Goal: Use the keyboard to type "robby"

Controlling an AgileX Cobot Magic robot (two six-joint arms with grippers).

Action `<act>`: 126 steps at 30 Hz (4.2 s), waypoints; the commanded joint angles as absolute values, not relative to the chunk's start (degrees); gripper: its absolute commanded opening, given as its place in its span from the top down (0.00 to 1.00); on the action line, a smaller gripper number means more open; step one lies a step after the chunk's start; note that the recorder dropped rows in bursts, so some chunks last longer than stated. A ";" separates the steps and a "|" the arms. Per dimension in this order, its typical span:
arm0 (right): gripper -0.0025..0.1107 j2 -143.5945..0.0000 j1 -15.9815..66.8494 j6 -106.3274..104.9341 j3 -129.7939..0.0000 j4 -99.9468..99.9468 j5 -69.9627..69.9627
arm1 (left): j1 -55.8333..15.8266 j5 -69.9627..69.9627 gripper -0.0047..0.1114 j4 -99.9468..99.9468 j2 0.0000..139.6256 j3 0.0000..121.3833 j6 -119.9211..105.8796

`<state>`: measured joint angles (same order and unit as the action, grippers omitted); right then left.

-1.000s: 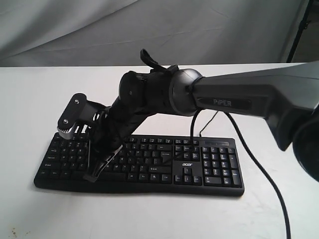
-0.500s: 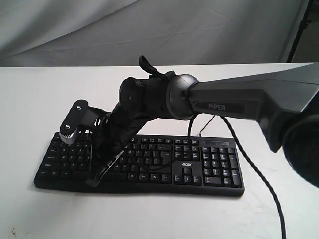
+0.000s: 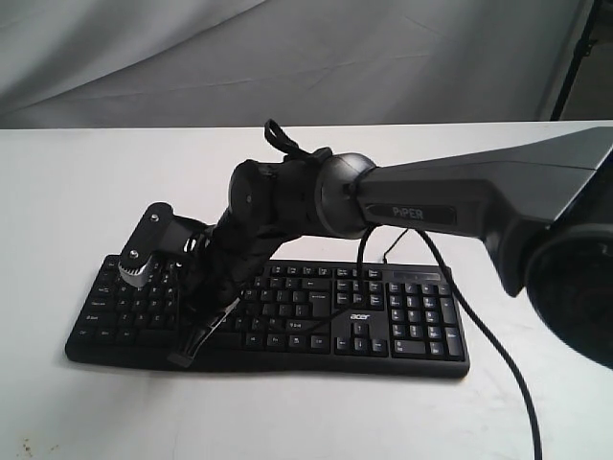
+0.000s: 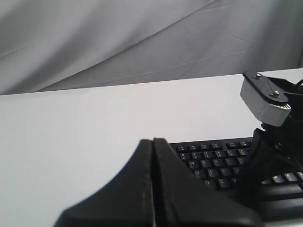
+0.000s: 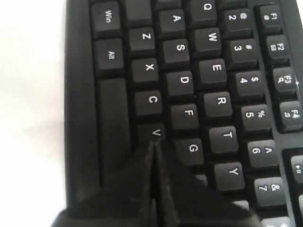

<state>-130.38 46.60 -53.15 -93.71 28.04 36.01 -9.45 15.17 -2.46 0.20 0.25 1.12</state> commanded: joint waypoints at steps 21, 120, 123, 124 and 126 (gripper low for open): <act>0.98 -127.60 43.98 -53.44 -94.16 27.69 34.77 | -9.82 14.86 0.96 -2.74 0.00 0.00 1.28; 0.98 -133.34 42.52 -57.86 -100.06 28.90 37.14 | -9.82 14.86 0.96 -2.74 0.00 0.00 1.28; 0.98 -133.34 42.52 -57.86 -100.06 28.90 37.14 | -9.82 14.86 0.96 -2.74 0.00 0.00 1.28; 0.98 -133.35 42.52 -57.86 -100.06 28.90 37.49 | -9.82 14.86 0.96 -2.74 0.00 0.00 1.28; 0.98 -133.35 42.52 -57.75 -100.06 28.90 37.75 | -9.82 14.86 0.96 -2.74 0.00 0.00 1.28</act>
